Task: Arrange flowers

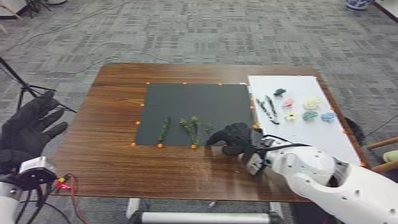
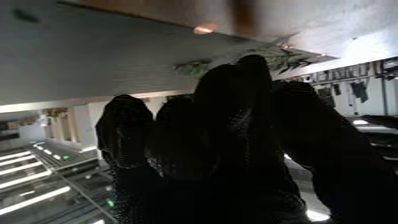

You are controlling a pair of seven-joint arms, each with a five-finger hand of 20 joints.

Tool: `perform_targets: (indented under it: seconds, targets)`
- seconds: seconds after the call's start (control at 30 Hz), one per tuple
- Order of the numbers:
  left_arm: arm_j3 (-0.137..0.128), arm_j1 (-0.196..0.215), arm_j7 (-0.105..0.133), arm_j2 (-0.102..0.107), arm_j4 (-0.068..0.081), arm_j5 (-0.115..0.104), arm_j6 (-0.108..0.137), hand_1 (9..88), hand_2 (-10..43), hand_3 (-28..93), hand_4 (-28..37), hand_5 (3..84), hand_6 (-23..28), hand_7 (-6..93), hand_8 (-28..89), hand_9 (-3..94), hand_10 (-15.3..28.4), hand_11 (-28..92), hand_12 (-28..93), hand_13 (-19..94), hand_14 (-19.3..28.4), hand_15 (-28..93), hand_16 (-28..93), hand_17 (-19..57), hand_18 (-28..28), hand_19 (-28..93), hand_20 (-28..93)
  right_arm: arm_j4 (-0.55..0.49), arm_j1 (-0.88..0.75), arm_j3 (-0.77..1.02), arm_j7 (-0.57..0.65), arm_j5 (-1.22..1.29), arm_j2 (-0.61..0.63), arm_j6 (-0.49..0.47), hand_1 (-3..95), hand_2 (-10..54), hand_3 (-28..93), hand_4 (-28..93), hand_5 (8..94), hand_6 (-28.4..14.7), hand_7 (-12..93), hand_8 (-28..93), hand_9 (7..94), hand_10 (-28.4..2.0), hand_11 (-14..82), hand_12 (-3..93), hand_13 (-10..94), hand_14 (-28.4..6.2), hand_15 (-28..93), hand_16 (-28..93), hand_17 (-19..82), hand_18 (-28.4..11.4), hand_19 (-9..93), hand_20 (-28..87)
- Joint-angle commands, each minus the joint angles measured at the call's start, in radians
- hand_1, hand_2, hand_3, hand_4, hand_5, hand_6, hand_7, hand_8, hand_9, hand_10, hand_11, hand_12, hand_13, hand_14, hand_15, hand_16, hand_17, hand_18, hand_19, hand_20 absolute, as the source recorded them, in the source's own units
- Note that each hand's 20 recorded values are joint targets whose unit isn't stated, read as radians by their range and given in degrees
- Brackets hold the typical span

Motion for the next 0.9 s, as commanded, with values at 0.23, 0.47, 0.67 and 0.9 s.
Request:
perform_targets:
  seconds: [0.23, 0.47, 0.67, 0.9]
  targets:
    - [0.002, -0.006, -0.006, -0.002, 0.001, 0.005, 0.0, 23.1, -4.3, 67, -28.3, 18.8, 1.4, 20.7, -10, 13.2, 8.3, 17, 20, 4, 11.0, 40, -4, -12.8, 17.9, 37, 12, 0.026, 0.042, -0.033, 0.032, -0.043, -0.053, -0.018, 18.0, 16.5, 93, 1, 51.6, 3.0, 16, -13, 78.2, -12.5, 58.8, 38.5, 76, -10.2, 82, 36, 44, -24.9, 93, 69]
    - [0.001, -0.005, -0.008, 0.002, 0.003, 0.004, -0.005, 23.0, -4.4, 67, -28.3, 18.8, 1.4, 20.7, -10, 13.2, 8.2, 17, 20, 4, 11.1, 40, -4, -12.8, 17.9, 37, 12, 0.041, 0.048, -0.041, 0.055, -0.044, -0.055, 0.003, 18.0, 16.6, 93, 1, 51.7, 3.0, 16, -13, 78.1, -12.5, 59.0, 38.3, 76, -10.1, 82, 36, 44, -24.9, 93, 69]
    - [0.005, -0.009, -0.01, 0.004, 0.004, 0.002, -0.005, 23.0, -4.3, 67, -28.3, 18.9, 1.4, 20.6, -10, 13.2, 8.2, 17, 20, 4, 11.1, 40, -4, -12.8, 17.9, 37, 12, 0.051, 0.048, -0.036, 0.07, -0.046, -0.078, 0.004, 17.8, 16.7, 93, 1, 51.5, 3.0, 16, -13, 78.1, -12.5, 59.3, 37.9, 76, -10.1, 82, 36, 44, -24.8, 93, 69]
    - [0.001, -0.008, -0.012, 0.006, 0.004, 0.003, -0.008, 23.0, -4.3, 67, -28.3, 18.9, 1.4, 20.5, -10, 13.2, 8.2, 18, 20, 4, 11.1, 40, -4, -12.9, 17.9, 37, 12, 0.033, 0.034, -0.03, 0.061, -0.049, -0.077, 0.002, 17.5, 17.0, 93, 0, 51.5, 2.9, 16, -13, 78.2, -12.5, 59.7, 36.9, 76, -10.1, 82, 36, 44, -24.9, 93, 69]
